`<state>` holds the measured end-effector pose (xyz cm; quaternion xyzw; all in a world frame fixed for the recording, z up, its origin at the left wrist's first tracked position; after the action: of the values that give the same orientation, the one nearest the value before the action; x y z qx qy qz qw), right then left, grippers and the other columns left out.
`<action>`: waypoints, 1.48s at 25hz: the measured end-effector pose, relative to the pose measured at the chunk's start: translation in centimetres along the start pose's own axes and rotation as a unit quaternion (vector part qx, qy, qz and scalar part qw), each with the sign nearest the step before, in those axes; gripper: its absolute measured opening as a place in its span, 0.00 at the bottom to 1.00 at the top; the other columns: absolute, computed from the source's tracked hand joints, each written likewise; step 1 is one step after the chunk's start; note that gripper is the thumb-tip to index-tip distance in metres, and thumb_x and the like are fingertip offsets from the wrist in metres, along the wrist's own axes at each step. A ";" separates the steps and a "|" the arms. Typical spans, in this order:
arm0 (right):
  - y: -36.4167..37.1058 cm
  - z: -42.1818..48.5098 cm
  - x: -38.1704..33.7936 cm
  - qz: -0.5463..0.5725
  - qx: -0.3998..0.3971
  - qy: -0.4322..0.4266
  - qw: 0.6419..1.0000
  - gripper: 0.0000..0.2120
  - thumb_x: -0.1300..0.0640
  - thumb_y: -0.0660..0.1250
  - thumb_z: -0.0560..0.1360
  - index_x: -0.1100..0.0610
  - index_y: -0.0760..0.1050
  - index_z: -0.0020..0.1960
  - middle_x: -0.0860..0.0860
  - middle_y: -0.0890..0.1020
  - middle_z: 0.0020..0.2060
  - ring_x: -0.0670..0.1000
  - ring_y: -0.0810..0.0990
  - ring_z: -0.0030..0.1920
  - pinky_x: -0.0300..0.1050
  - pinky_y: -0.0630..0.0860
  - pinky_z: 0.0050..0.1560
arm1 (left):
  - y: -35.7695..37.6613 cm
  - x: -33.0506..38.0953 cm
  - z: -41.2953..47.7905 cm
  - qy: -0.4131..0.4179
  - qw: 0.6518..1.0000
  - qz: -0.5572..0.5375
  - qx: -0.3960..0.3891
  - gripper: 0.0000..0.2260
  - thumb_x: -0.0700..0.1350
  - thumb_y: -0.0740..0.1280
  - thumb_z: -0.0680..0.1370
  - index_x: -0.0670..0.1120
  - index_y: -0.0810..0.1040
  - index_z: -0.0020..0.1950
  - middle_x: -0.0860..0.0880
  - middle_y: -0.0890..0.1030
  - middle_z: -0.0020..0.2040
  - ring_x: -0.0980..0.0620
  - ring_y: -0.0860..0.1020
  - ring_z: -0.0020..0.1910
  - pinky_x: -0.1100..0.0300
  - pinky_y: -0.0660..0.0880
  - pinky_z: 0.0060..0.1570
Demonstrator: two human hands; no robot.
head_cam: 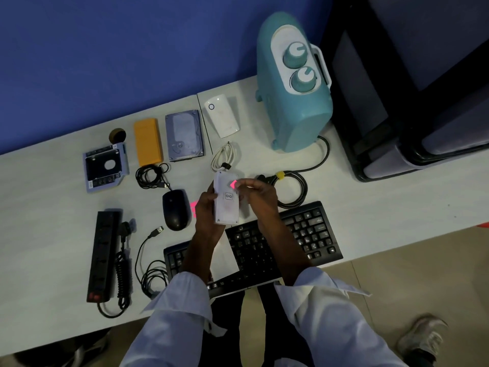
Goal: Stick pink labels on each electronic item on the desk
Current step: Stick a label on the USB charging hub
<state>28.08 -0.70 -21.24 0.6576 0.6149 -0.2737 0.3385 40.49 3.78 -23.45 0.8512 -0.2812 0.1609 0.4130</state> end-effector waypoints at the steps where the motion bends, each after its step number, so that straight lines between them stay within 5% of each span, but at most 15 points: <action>1: 0.5 0.2 0.1 -0.013 -0.001 -0.012 1.000 0.05 0.66 0.73 0.72 0.66 0.84 0.48 0.53 0.83 0.36 0.37 0.79 0.31 0.33 0.75 0.35 | -0.2 -0.2 -0.2 -0.007 1.000 -0.019 0.006 0.22 0.41 0.57 0.73 0.45 0.74 0.67 0.43 0.83 0.49 0.47 0.81 0.45 0.54 0.78 0.48; 6: 2.0 0.8 0.7 -0.075 0.016 -0.057 0.995 0.03 0.64 0.76 0.70 0.58 0.85 0.44 0.54 0.84 0.49 0.47 0.81 0.47 0.42 0.77 0.50 | -1.1 -0.2 -0.7 -0.010 0.999 -0.036 0.039 0.22 0.40 0.57 0.74 0.44 0.71 0.68 0.43 0.82 0.47 0.48 0.80 0.44 0.56 0.79 0.46; 11: 2.6 0.4 0.3 -0.176 0.047 -0.117 0.976 0.03 0.59 0.76 0.66 0.52 0.85 0.38 0.48 0.86 0.39 0.49 0.84 0.43 0.47 0.80 0.48 | -1.1 -0.1 -0.9 -0.009 0.999 -0.011 0.036 0.21 0.40 0.57 0.73 0.45 0.75 0.66 0.45 0.83 0.47 0.49 0.81 0.43 0.58 0.79 0.44; 15: 1.9 0.0 0.4 -0.152 0.109 -0.084 0.979 0.15 0.57 0.80 0.63 0.56 0.80 0.46 0.48 0.84 0.45 0.47 0.82 0.44 0.43 0.80 0.47 | -1.6 -0.4 -0.9 -0.014 0.999 -0.005 0.035 0.19 0.38 0.51 0.78 0.44 0.73 0.66 0.45 0.84 0.46 0.49 0.82 0.42 0.57 0.80 0.42; 19: 1.7 0.1 0.7 -0.135 0.106 -0.071 0.983 0.16 0.60 0.80 0.64 0.54 0.77 0.46 0.50 0.84 0.45 0.49 0.83 0.45 0.47 0.81 0.50 | -1.9 0.0 -0.4 0.018 0.997 0.059 0.054 0.26 0.42 0.61 0.74 0.41 0.69 0.73 0.42 0.81 0.56 0.45 0.80 0.51 0.52 0.79 0.50; 21: 1.5 -0.1 1.0 -0.144 0.090 -0.060 0.984 0.18 0.65 0.78 0.64 0.48 0.75 0.45 0.48 0.84 0.44 0.46 0.83 0.45 0.46 0.81 0.51 | -1.9 0.5 0.2 0.049 0.985 0.138 0.092 0.32 0.46 0.66 0.72 0.43 0.66 0.76 0.41 0.77 0.66 0.41 0.76 0.63 0.46 0.75 0.63; 24: -0.2 -1.3 1.4 -0.130 0.135 -0.068 0.980 0.14 0.68 0.71 0.68 0.53 0.78 0.50 0.47 0.84 0.43 0.43 0.83 0.43 0.39 0.79 0.50 | -0.1 1.4 0.9 0.130 0.914 0.362 0.133 0.32 0.43 0.69 0.75 0.50 0.63 0.78 0.45 0.69 0.75 0.45 0.69 0.72 0.47 0.67 0.72; 27: -1.8 -2.6 1.5 -0.110 0.192 -0.083 0.972 0.14 0.69 0.67 0.68 0.59 0.78 0.52 0.47 0.81 0.39 0.34 0.79 0.38 0.24 0.70 0.42 | 1.7 2.0 0.5 0.185 0.798 0.537 0.201 0.36 0.45 0.73 0.74 0.52 0.60 0.79 0.42 0.71 0.67 0.49 0.72 0.63 0.61 0.71 0.56; 29: -2.4 -2.9 1.6 -0.111 0.212 -0.089 0.967 0.13 0.69 0.67 0.69 0.59 0.77 0.52 0.44 0.80 0.38 0.32 0.78 0.38 0.24 0.70 0.42 | 2.2 1.7 0.2 0.203 0.739 0.604 0.219 0.40 0.49 0.75 0.73 0.51 0.58 0.80 0.42 0.69 0.64 0.45 0.73 0.61 0.58 0.72 0.51; 34: -2.9 -2.8 1.7 -0.108 0.244 -0.091 0.959 0.10 0.65 0.66 0.72 0.56 0.77 0.52 0.48 0.83 0.45 0.44 0.80 0.44 0.38 0.75 0.48 | 2.2 0.9 1.3 0.175 0.690 0.673 0.202 0.48 0.57 0.78 0.67 0.48 0.55 0.80 0.41 0.68 0.60 0.40 0.73 0.58 0.55 0.70 0.45; 37: -2.6 -3.1 1.4 -0.122 0.243 -0.093 0.958 0.09 0.66 0.65 0.73 0.57 0.77 0.51 0.44 0.80 0.42 0.43 0.78 0.43 0.37 0.73 0.48 | 2.1 0.9 1.4 0.174 0.675 0.693 0.181 0.49 0.60 0.76 0.68 0.47 0.54 0.81 0.40 0.69 0.60 0.41 0.74 0.56 0.55 0.71 0.43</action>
<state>25.42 2.66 -20.65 0.6113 0.5711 -0.5146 0.1880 39.97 1.31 -22.49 0.4268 -0.6792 0.5939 0.0620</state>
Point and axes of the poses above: each hand's wrist, its own z-axis towards the middle knuckle, its own y-axis out of the palm, x = y × z, the point moved 8 cm from there along z, towards the middle knuckle
